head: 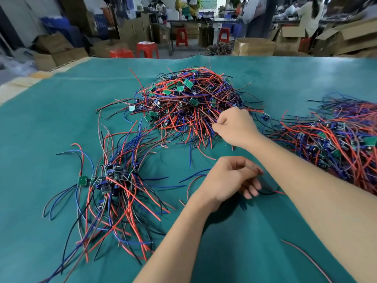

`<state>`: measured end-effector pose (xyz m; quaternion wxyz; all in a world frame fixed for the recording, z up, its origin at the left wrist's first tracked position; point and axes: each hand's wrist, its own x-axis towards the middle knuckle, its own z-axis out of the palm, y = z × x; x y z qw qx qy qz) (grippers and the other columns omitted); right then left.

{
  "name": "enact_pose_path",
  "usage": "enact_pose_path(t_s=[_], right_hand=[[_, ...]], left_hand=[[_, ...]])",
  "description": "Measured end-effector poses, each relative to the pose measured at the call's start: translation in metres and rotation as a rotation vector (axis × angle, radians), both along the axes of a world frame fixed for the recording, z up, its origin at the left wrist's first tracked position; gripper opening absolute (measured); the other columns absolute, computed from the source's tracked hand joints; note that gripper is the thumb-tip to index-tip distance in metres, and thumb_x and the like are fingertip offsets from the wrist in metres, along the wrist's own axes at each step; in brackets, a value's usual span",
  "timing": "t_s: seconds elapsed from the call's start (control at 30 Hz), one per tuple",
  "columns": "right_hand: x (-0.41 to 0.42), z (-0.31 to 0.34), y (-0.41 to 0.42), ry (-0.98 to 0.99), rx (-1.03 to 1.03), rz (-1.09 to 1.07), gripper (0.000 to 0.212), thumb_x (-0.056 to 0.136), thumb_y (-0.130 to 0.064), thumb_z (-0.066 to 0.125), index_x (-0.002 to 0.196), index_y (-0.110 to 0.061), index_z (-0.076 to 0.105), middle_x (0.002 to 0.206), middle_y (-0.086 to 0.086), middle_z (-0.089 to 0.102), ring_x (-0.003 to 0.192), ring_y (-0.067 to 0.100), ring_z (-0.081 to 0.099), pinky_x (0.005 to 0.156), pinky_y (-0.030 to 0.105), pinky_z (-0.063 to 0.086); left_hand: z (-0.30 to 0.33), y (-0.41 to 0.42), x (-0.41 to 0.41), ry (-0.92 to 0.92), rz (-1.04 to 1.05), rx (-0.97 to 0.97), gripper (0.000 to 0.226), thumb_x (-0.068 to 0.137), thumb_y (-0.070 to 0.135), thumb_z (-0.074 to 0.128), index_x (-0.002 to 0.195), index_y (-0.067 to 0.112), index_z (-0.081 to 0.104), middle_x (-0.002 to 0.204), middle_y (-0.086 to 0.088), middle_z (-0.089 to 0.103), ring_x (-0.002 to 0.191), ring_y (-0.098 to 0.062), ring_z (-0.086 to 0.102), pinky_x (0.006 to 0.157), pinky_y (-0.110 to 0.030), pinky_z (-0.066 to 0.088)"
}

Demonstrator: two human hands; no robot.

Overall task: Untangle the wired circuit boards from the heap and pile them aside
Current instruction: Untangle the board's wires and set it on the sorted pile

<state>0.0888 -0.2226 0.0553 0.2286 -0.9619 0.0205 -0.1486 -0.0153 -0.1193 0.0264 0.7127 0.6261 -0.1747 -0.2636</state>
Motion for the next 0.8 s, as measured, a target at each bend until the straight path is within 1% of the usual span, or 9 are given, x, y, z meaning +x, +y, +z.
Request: enact_pose_path(t_s=[0.03, 0.1, 0.17, 0.23, 0.37, 0.43, 0.5, 0.63, 0.8], right_hand=[[-0.005, 0.003, -0.006, 0.001, 0.060, 0.029, 0.025, 0.085, -0.025, 0.071, 0.069, -0.006, 0.072, 0.057, 0.002, 0.066, 0.062, 0.019, 0.063, 0.062, 0.025, 0.048], [-0.020, 0.009, -0.021, 0.006, 0.238, 0.072, 0.022, 0.081, -0.026, 0.074, 0.066, -0.010, 0.072, 0.048, -0.003, 0.056, 0.047, 0.009, 0.047, 0.054, 0.026, 0.038], [-0.039, 0.014, -0.037, 0.006, 0.465, 0.108, 0.018, 0.078, -0.029, 0.074, 0.064, -0.017, 0.073, 0.045, -0.004, 0.047, 0.046, 0.012, 0.038, 0.051, 0.028, 0.030], [-0.060, 0.015, -0.051, -0.008, 0.628, 0.104, 0.019, 0.078, -0.028, 0.071, 0.060, -0.019, 0.072, 0.045, -0.006, 0.042, 0.045, 0.013, 0.034, 0.047, 0.023, 0.026], [-0.099, 0.008, -0.061, 0.030, 0.897, 0.131, 0.028, 0.085, -0.011, 0.070, 0.058, -0.015, 0.069, 0.047, -0.001, 0.040, 0.042, 0.012, 0.032, 0.039, 0.018, 0.021], [-0.112, 0.006, -0.057, 0.129, 0.905, 0.204, 0.021, 0.077, -0.015, 0.072, 0.057, -0.013, 0.068, 0.047, 0.003, 0.041, 0.041, 0.013, 0.033, 0.039, 0.019, 0.021], [-0.120, 0.006, -0.051, 0.266, 0.818, 0.331, 0.016, 0.070, -0.019, 0.070, 0.056, -0.011, 0.069, 0.046, 0.004, 0.047, 0.040, 0.011, 0.037, 0.039, 0.018, 0.024], [-0.129, 0.007, -0.039, 0.564, 0.678, 0.610, 0.015, 0.070, -0.013, 0.069, 0.055, -0.014, 0.070, 0.050, -0.002, 0.059, 0.041, 0.008, 0.042, 0.041, 0.016, 0.030], [-0.131, 0.007, -0.037, 0.769, 0.619, 0.757, 0.013, 0.070, -0.015, 0.071, 0.058, -0.020, 0.072, 0.055, -0.004, 0.064, 0.042, 0.008, 0.044, 0.042, 0.018, 0.031]], left_hand=[[0.000, -0.001, 0.000, 0.011, 0.010, -0.011, 0.015, 0.099, -0.002, 0.046, 0.098, 0.001, 0.061, 0.065, -0.011, 0.061, 0.048, -0.012, 0.057, 0.045, -0.018, 0.045], [0.000, -0.002, 0.002, 0.070, 0.078, -0.064, 0.013, 0.099, -0.001, 0.047, 0.105, 0.002, 0.058, 0.073, -0.012, 0.061, 0.051, -0.014, 0.061, 0.046, -0.018, 0.047], [0.001, -0.002, 0.006, 0.179, 0.204, -0.166, 0.012, 0.100, 0.002, 0.045, 0.109, 0.005, 0.054, 0.082, -0.014, 0.060, 0.059, -0.018, 0.067, 0.049, -0.020, 0.051], [0.002, -0.002, 0.010, 0.286, 0.315, -0.288, 0.010, 0.103, 0.008, 0.045, 0.110, 0.006, 0.052, 0.089, -0.017, 0.061, 0.067, -0.022, 0.071, 0.053, -0.024, 0.055], [0.001, 0.001, 0.016, 0.400, 0.430, -0.478, 0.016, 0.104, 0.016, 0.049, 0.115, 0.004, 0.049, 0.114, -0.028, 0.066, 0.080, -0.029, 0.073, 0.060, -0.029, 0.059], [0.000, 0.002, 0.017, 0.399, 0.419, -0.478, 0.028, 0.104, 0.020, 0.049, 0.122, 0.000, 0.050, 0.120, -0.026, 0.066, 0.081, -0.028, 0.073, 0.063, -0.031, 0.060], [0.000, 0.003, 0.017, 0.377, 0.383, -0.434, 0.037, 0.104, 0.026, 0.046, 0.127, -0.004, 0.051, 0.115, -0.021, 0.069, 0.077, -0.023, 0.073, 0.064, -0.031, 0.060], [-0.001, 0.005, 0.018, 0.349, 0.389, -0.383, 0.026, 0.106, 0.026, 0.040, 0.104, 0.005, 0.056, 0.100, -0.015, 0.074, 0.075, -0.020, 0.072, 0.069, -0.032, 0.058], [-0.006, 0.003, 0.014, 0.278, 0.313, -0.249, 0.021, 0.104, 0.016, 0.045, 0.094, 0.003, 0.059, 0.084, -0.007, 0.074, 0.069, -0.015, 0.068, 0.074, -0.027, 0.055]])
